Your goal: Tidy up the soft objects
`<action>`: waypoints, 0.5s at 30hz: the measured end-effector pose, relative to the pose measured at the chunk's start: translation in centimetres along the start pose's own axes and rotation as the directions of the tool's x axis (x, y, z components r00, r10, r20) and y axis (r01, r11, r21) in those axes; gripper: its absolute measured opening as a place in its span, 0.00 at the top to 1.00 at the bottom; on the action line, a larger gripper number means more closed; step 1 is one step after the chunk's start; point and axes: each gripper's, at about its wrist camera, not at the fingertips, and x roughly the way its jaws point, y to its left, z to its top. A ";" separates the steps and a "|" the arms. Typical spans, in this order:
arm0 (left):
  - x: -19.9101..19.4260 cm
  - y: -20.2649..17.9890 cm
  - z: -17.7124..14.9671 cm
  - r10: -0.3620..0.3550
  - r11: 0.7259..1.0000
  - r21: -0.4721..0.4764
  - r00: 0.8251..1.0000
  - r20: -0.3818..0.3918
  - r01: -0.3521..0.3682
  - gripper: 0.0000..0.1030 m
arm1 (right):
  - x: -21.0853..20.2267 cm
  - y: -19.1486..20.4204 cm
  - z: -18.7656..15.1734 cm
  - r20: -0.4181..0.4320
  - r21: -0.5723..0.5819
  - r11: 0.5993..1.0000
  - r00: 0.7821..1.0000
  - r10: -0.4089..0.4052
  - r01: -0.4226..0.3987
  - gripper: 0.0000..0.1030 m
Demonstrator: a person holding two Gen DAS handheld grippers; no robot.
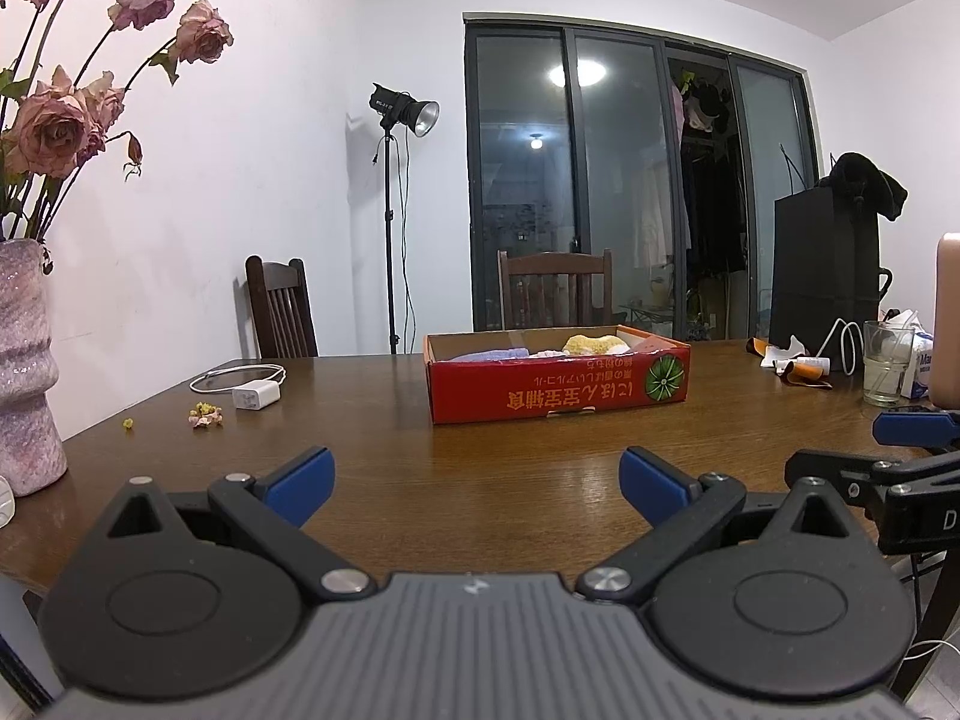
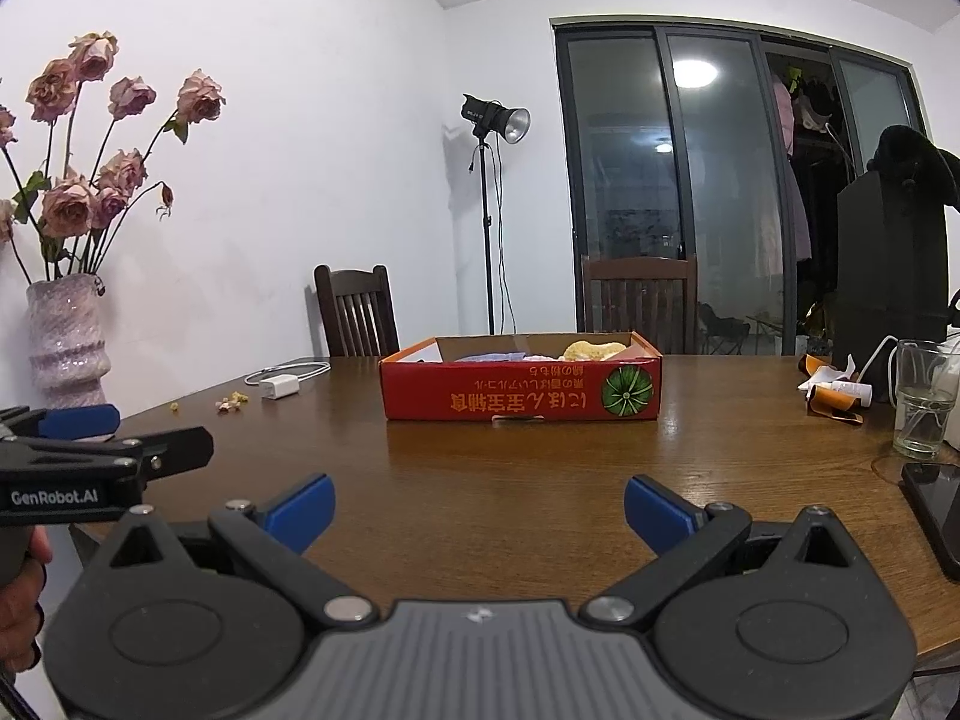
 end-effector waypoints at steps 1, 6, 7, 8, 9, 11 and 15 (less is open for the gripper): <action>0.0 0.0 0.0 0.000 1.000 0.000 1.000 0.000 0.000 0.00 | 0.0 0.0 0.0 -0.001 -0.001 1.000 1.000 -0.001 0.001 0.00; 0.0 0.0 0.0 0.000 1.000 0.000 1.000 0.000 0.000 0.00 | 0.0 0.1 -0.1 -0.002 -0.001 1.000 1.000 0.000 0.000 0.00; 0.0 0.0 0.0 -0.001 1.000 0.000 1.000 0.000 0.001 0.00 | 0.0 0.1 -0.1 -0.001 -0.001 1.000 1.000 -0.001 0.001 0.00; 0.0 0.0 0.0 0.000 1.000 0.000 1.000 0.000 0.000 0.00 | 0.0 0.0 -0.1 0.001 -0.001 1.000 1.000 -0.001 0.001 0.00; 0.0 0.0 0.0 -0.001 1.000 0.000 1.000 0.000 0.001 0.00 | -0.1 0.0 -0.1 0.003 0.001 1.000 1.000 -0.003 0.003 0.00; 0.0 0.0 0.0 -0.005 1.000 0.000 1.000 -0.003 0.005 0.00 | -0.1 -0.1 -0.1 0.006 0.005 1.000 1.000 -0.002 0.002 0.00; 0.0 0.1 -0.1 -0.010 1.000 -0.002 1.000 -0.005 0.010 0.00 | -0.1 -0.1 -0.1 0.005 0.004 1.000 1.000 -0.001 0.001 0.00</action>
